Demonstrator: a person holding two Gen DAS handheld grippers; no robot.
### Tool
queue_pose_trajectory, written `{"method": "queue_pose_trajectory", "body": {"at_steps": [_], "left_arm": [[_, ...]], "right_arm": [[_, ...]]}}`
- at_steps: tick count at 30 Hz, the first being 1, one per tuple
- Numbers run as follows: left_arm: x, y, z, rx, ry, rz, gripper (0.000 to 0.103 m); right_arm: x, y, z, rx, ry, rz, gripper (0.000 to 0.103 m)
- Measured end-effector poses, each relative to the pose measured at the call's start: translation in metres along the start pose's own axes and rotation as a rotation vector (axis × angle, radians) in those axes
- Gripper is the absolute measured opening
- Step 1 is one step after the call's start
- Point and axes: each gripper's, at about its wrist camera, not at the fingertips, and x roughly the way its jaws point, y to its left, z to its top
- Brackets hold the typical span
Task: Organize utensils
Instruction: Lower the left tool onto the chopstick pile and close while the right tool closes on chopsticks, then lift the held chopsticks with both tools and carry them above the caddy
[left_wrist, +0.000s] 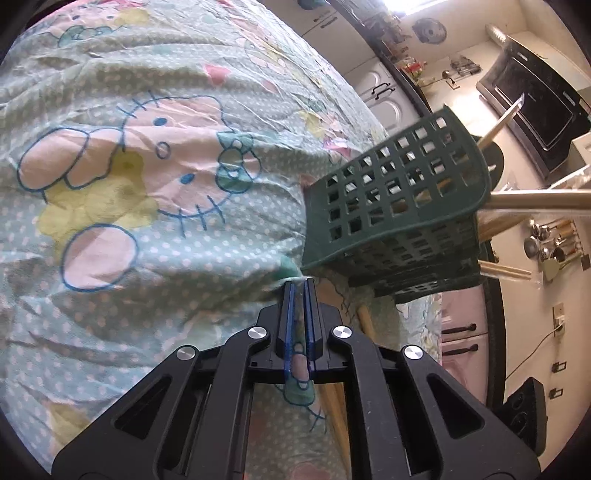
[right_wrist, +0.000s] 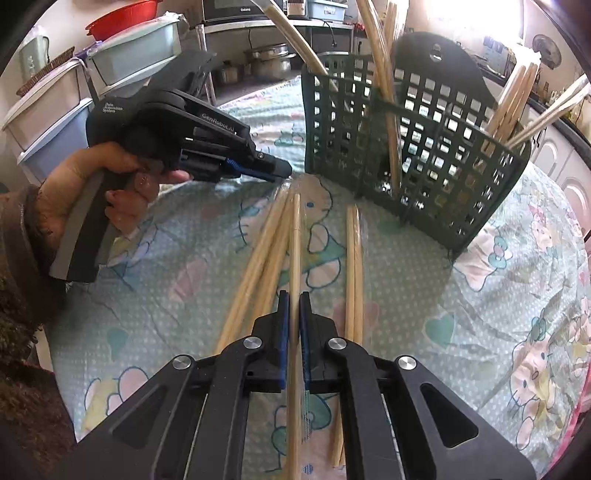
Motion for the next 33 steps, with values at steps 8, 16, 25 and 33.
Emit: {"method": "queue_pose_trajectory", "body": {"at_steps": [8, 16, 25, 33], "left_arm": [[0.001, -0.008, 0.0, 0.039, 0.006, 0.009, 0.0], [-0.024, -0.037, -0.003, 0.138, -0.051, 0.015, 0.0], [-0.064, -0.075, -0.014, 0.25, -0.13, -0.009, 0.0], [-0.092, -0.121, -0.021, 0.353, -0.175, -0.068, 0.0]], "right_arm": [[-0.018, -0.005, 0.012, 0.022, -0.065, 0.007, 0.006], [-0.043, -0.013, 0.031, 0.039, -0.181, 0.01, 0.006], [-0.068, -0.017, 0.04, 0.075, -0.305, 0.029, 0.006], [-0.088, -0.023, 0.041, 0.111, -0.42, 0.029, 0.006]]}}
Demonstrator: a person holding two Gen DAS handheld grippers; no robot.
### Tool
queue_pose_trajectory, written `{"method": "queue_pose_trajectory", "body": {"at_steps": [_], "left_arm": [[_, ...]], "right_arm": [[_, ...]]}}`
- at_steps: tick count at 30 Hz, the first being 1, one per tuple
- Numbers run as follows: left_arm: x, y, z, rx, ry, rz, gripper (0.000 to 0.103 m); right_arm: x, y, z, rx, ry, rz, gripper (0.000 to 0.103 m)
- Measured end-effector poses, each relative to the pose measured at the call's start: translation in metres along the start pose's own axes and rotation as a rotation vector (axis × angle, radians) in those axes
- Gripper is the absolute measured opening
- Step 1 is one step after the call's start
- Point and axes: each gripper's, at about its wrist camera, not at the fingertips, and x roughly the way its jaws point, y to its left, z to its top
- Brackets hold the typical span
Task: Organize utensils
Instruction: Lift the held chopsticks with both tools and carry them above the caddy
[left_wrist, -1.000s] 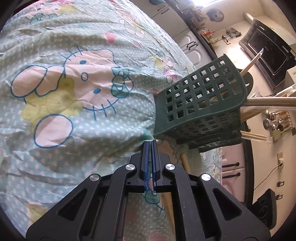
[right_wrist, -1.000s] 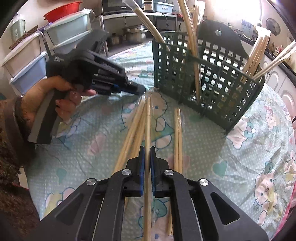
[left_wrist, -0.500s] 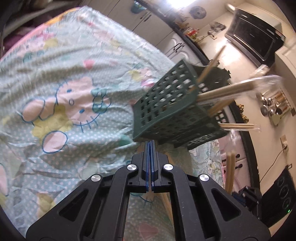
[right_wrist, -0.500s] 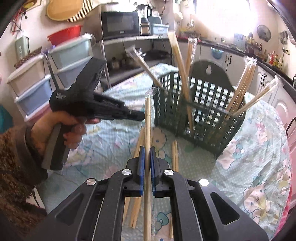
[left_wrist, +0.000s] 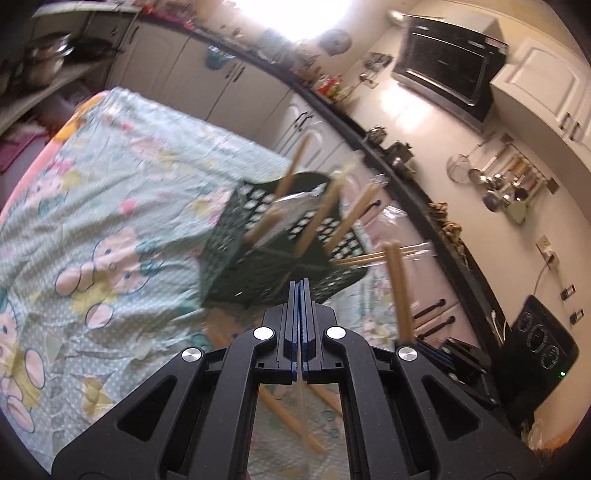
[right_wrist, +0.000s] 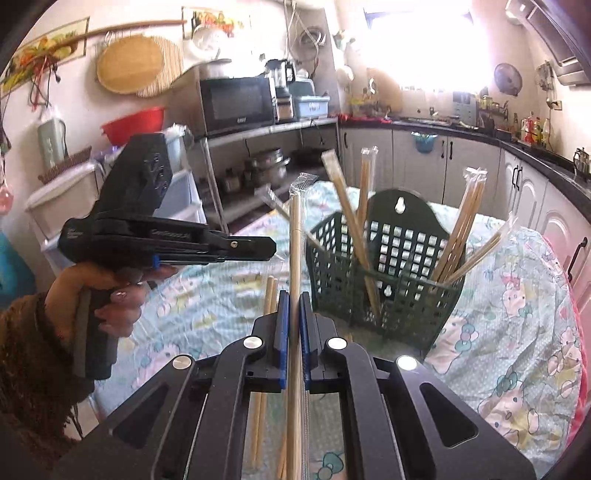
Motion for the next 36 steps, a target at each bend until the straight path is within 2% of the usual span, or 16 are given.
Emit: {"method": "queue_pose_trajectory", "body": {"at_steps": [13, 26, 36], "left_arm": [[-0.014, -0.064, 0.023, 0.146, -0.045, -0.03, 0.0], [-0.025, -0.097, 0.052, 0.205, -0.108, -0.058, 0.0], [-0.032, -0.125, 0.09, 0.236, -0.193, -0.07, 0.0]], "right_arm": [[-0.021, -0.034, 0.029, 0.087, -0.17, -0.094, 0.006], [-0.03, -0.061, 0.057, 0.122, -0.334, -0.124, 0.006], [-0.024, -0.071, 0.087, 0.11, -0.439, -0.14, 0.006]]}}
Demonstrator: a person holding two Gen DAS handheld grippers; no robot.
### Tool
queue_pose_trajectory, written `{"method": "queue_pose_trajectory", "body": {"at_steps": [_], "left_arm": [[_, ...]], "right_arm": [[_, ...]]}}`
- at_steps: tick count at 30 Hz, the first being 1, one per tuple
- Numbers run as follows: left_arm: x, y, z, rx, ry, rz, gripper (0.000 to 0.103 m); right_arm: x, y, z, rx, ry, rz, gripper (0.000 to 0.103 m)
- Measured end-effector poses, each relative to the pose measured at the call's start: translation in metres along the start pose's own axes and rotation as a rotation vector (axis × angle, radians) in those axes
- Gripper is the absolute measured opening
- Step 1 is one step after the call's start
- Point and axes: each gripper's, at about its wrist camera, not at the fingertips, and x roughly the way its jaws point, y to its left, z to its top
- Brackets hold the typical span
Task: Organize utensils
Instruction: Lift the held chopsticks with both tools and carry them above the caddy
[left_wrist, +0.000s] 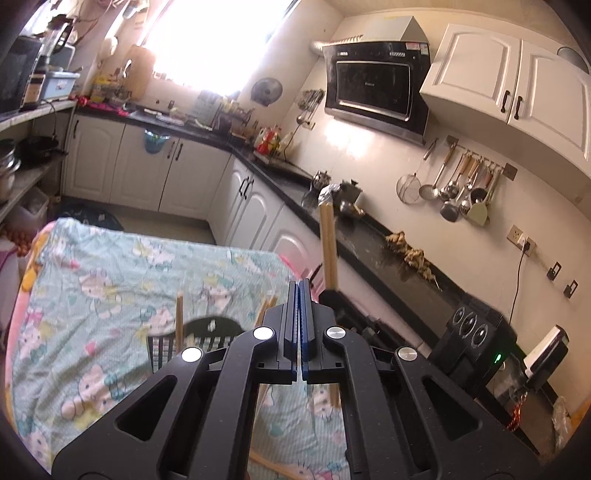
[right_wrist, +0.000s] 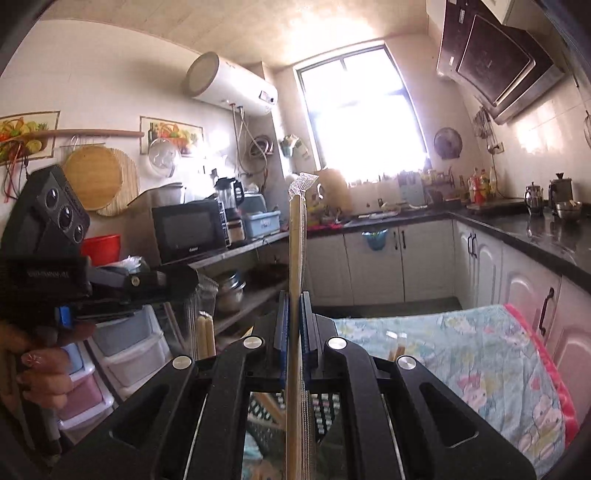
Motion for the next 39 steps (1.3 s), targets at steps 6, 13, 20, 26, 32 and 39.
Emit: {"method": "queue_pose_trajectory", "body": {"at_steps": [6, 13, 20, 26, 32, 39], "left_arm": [[0.003, -0.007, 0.026, -0.003, -0.052, -0.015, 0.0], [0.011, -0.014, 0.057, -0.011, -0.117, -0.023, 0.0], [0.024, -0.017, 0.071, 0.009, -0.174, -0.01, 0.0], [0.038, -0.001, 0.065, -0.019, -0.188, 0.008, 0.0], [0.05, 0.017, 0.054, -0.052, -0.187, 0.015, 0.0], [0.063, 0.029, 0.039, -0.075, -0.172, -0.01, 0.0]], "right_arm": [[0.011, -0.005, 0.008, 0.005, -0.024, -0.021, 0.006], [0.021, -0.008, 0.013, -0.001, -0.059, -0.044, 0.006], [0.028, -0.018, 0.011, 0.007, -0.102, -0.087, 0.006], [0.039, -0.024, 0.003, 0.026, -0.103, -0.118, 0.006], [0.053, -0.028, -0.009, 0.039, -0.095, -0.147, 0.006], [0.069, -0.031, -0.029, 0.034, -0.062, -0.184, 0.006]]}}
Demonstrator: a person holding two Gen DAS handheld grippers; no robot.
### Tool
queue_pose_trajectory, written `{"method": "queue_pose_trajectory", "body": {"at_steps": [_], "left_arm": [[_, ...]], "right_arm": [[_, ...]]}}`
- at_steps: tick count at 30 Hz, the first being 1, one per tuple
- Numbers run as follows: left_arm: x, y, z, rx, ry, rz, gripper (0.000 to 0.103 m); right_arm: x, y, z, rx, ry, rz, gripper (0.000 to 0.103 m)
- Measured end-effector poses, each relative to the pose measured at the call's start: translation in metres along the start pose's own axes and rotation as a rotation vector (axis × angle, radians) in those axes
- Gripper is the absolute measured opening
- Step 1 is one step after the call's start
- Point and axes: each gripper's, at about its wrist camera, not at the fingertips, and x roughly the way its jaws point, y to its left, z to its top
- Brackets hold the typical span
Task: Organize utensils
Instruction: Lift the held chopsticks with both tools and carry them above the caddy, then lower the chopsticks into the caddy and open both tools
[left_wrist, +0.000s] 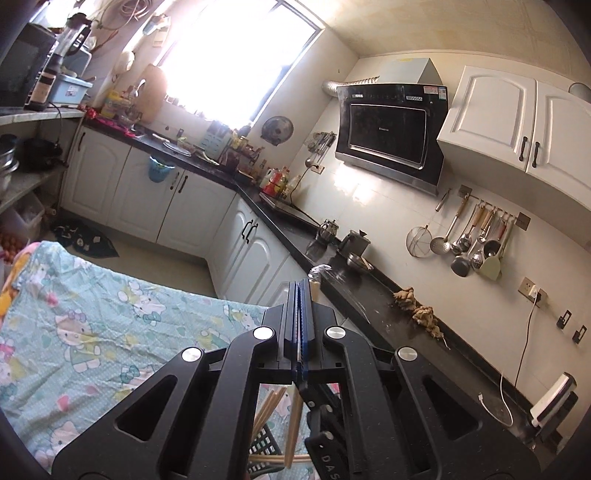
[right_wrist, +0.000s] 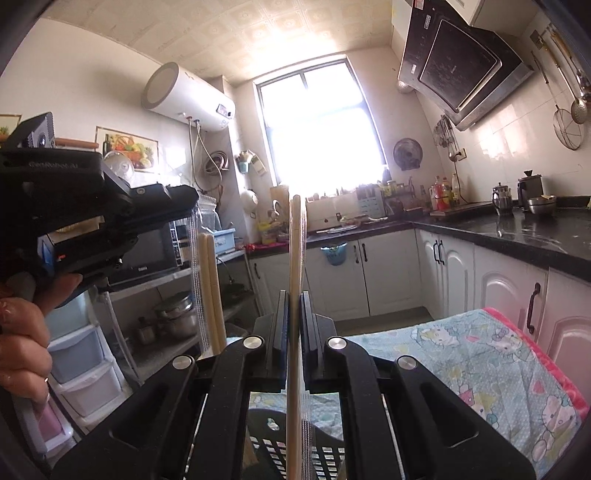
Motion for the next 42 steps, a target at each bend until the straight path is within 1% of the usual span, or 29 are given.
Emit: {"method": "queue_pose_trajectory", "body": {"at_steps": [8, 12, 13, 17, 20, 23, 27, 28, 29, 30, 31, 33, 35, 38, 42], "left_arm": [[0.008, 0.01, -0.021, -0.003, 0.037, 0.004, 0.0], [0.008, 0.017, -0.028, -0.003, 0.053, 0.024, 0.0], [0.008, 0.018, -0.029, -0.002, 0.056, 0.026, 0.0], [0.006, 0.021, -0.034, 0.011, 0.076, 0.041, 0.0], [0.005, 0.023, -0.039, 0.016, 0.096, 0.058, 0.0], [0.005, 0.025, -0.043, 0.021, 0.111, 0.084, 0.0], [0.005, 0.026, -0.047, 0.039, 0.132, 0.114, 0.0], [0.006, 0.027, -0.048, 0.036, 0.142, 0.113, 0.002], [0.007, 0.028, -0.048, 0.033, 0.153, 0.117, 0.012], [0.007, 0.028, -0.05, 0.03, 0.164, 0.128, 0.026], [0.006, 0.028, -0.051, 0.033, 0.166, 0.131, 0.03], [0.003, 0.026, -0.053, 0.043, 0.167, 0.132, 0.033], [-0.002, 0.022, -0.055, 0.061, 0.17, 0.142, 0.041], [-0.008, 0.019, -0.058, 0.071, 0.177, 0.155, 0.047], [-0.022, 0.013, -0.06, 0.089, 0.177, 0.161, 0.061]], "right_arm": [[0.007, -0.001, -0.017, 0.007, 0.017, -0.009, 0.006], [0.011, -0.001, -0.023, 0.012, 0.031, -0.02, 0.007], [0.012, -0.001, -0.024, 0.012, 0.037, -0.019, 0.008], [0.009, -0.001, -0.027, 0.009, 0.048, -0.008, 0.02], [0.003, -0.003, -0.027, 0.017, 0.054, -0.002, 0.026], [-0.004, -0.005, -0.027, 0.01, 0.062, -0.001, 0.029], [-0.011, -0.007, -0.026, 0.002, 0.079, -0.007, 0.029], [-0.013, -0.009, -0.025, 0.004, 0.082, -0.006, 0.03], [-0.016, -0.011, -0.025, 0.013, 0.098, -0.008, 0.03], [-0.018, -0.012, -0.025, 0.021, 0.107, -0.005, 0.03], [-0.021, -0.013, -0.024, 0.027, 0.115, 0.001, 0.03], [-0.027, -0.013, -0.024, 0.027, 0.134, 0.005, 0.032], [-0.033, -0.013, -0.026, 0.022, 0.163, 0.019, 0.035], [-0.042, -0.012, -0.028, 0.014, 0.195, 0.029, 0.037], [-0.055, -0.012, -0.033, 0.017, 0.23, 0.046, 0.04]]}}
